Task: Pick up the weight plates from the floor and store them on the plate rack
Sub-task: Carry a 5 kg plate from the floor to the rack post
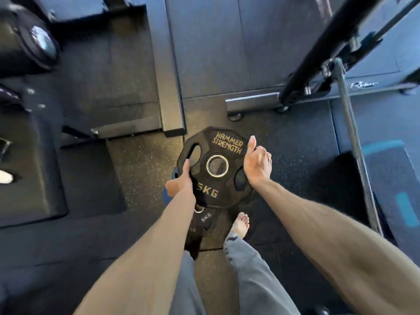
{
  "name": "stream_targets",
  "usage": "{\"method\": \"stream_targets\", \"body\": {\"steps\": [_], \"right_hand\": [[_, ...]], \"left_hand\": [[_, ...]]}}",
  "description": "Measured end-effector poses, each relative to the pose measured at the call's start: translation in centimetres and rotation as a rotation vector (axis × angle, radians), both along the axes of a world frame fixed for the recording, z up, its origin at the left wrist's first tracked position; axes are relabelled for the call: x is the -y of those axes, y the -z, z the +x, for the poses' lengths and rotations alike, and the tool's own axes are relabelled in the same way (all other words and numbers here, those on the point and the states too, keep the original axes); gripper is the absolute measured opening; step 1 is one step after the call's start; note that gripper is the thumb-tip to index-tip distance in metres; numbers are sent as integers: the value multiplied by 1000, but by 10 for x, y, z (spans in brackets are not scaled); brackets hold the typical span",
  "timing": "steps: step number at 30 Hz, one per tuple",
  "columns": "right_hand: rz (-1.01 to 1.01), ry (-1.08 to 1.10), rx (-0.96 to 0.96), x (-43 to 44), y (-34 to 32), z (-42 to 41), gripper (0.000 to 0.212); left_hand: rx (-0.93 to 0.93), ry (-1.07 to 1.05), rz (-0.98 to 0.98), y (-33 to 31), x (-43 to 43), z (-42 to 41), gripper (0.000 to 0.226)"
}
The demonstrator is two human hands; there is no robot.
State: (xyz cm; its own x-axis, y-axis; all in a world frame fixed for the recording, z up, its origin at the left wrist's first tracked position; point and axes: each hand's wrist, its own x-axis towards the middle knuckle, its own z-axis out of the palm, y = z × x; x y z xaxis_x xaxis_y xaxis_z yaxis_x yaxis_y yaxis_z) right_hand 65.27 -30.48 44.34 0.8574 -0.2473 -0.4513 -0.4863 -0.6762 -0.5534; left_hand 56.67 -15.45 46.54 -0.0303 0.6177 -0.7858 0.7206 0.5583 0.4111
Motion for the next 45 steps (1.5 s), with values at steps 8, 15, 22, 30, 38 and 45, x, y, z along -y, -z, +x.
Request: {"method": "stream_targets", "body": {"steps": [8, 15, 22, 30, 38, 45], "right_hand": [[238, 118, 337, -27, -177, 114, 70], [323, 138, 578, -72, -279, 260, 56], [341, 236, 789, -107, -367, 427, 57], [373, 381, 921, -99, -429, 575, 57], [412, 534, 1107, -50, -450, 749, 54], [297, 767, 1195, 21, -467, 884, 69]], "left_hand": [[390, -104, 160, -169, -25, 128, 69], [695, -105, 225, -252, -76, 281, 61], [863, 72, 205, -344, -131, 463, 50], [1000, 319, 139, -413, -146, 628, 58], [1157, 492, 83, -436, -96, 834, 52], [1107, 647, -78, -460, -22, 1005, 57]]}}
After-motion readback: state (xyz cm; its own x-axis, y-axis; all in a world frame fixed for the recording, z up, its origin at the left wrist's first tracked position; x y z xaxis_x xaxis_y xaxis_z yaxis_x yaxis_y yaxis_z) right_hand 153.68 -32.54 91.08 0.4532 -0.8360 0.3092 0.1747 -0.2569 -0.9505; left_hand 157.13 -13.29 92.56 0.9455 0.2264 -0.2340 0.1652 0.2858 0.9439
